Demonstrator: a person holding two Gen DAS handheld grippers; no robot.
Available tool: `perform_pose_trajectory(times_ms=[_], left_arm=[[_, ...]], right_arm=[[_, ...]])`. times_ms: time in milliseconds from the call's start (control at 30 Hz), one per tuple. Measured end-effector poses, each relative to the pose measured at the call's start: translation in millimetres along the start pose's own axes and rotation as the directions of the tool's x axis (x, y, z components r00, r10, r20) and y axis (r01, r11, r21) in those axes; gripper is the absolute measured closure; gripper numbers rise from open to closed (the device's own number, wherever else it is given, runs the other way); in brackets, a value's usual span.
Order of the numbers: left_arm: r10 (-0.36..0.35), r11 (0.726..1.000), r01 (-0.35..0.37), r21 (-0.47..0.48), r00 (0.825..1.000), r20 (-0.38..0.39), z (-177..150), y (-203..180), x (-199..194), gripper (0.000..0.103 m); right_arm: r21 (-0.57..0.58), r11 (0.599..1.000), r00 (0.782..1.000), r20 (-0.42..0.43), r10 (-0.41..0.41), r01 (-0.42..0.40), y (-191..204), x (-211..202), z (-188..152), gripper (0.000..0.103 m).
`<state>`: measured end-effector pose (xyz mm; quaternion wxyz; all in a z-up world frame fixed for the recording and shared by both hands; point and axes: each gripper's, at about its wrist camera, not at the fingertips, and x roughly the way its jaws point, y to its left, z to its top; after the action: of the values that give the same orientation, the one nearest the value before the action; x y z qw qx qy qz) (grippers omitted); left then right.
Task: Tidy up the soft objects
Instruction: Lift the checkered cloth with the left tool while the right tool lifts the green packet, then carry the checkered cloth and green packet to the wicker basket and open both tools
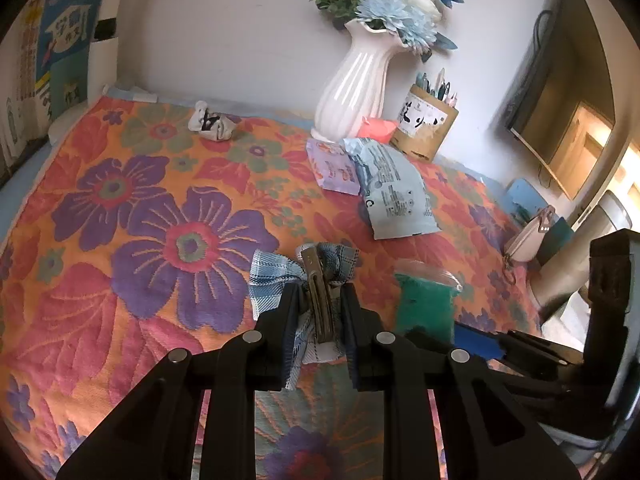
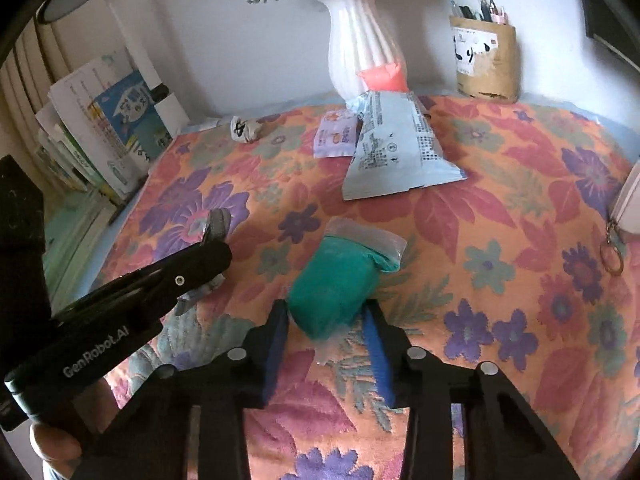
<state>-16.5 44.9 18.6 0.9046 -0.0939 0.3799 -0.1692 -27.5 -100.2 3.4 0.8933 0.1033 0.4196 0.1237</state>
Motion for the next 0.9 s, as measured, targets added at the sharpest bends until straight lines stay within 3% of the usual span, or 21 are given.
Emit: perform_pose_trajectory(times_ms=[100, 200, 367, 500, 733, 900], left_arm=[[0.021, 1.000, -0.022, 0.017, 1.000, 0.016, -2.9, -5.5, -5.5, 0.085], [-0.007, 1.000, 0.007, 0.020, 1.000, 0.015, -10.1, -16.1, -13.2, 0.085], [-0.113, 0.993, 0.112, 0.040, 0.993, 0.021, -23.8, -56.4, -27.9, 0.085], [-0.176, 0.977, 0.174, 0.122, 0.984, 0.010, -27.0, -104.7, -35.6, 0.085], [-0.281, 0.930, 0.277, 0.242, 0.959, -0.017, -31.8, -179.7, -43.4, 0.085], [-0.346, 0.879, 0.350, 0.323, 0.935, -0.072, -34.8, -235.1, -40.8, 0.085]], right_arm=[[0.024, 1.000, 1.000, 0.010, 0.017, -0.017, -9.3, -10.6, -4.4, 0.069], [0.046, 0.999, 0.999, 0.040, 0.027, -0.029, -22.9, -36.6, -11.4, 0.069], [0.112, 0.993, 0.994, 0.105, 0.012, -0.024, -52.7, -82.6, -16.0, 0.069], [0.221, 0.966, 0.982, 0.156, 0.103, -0.136, -90.9, -119.3, -20.7, 0.069], [0.324, 0.932, 0.972, 0.217, 0.091, -0.160, -134.7, -167.0, -34.5, 0.069], [0.368, 0.915, 0.967, 0.245, 0.075, -0.164, -165.2, -194.5, -43.9, 0.069]])
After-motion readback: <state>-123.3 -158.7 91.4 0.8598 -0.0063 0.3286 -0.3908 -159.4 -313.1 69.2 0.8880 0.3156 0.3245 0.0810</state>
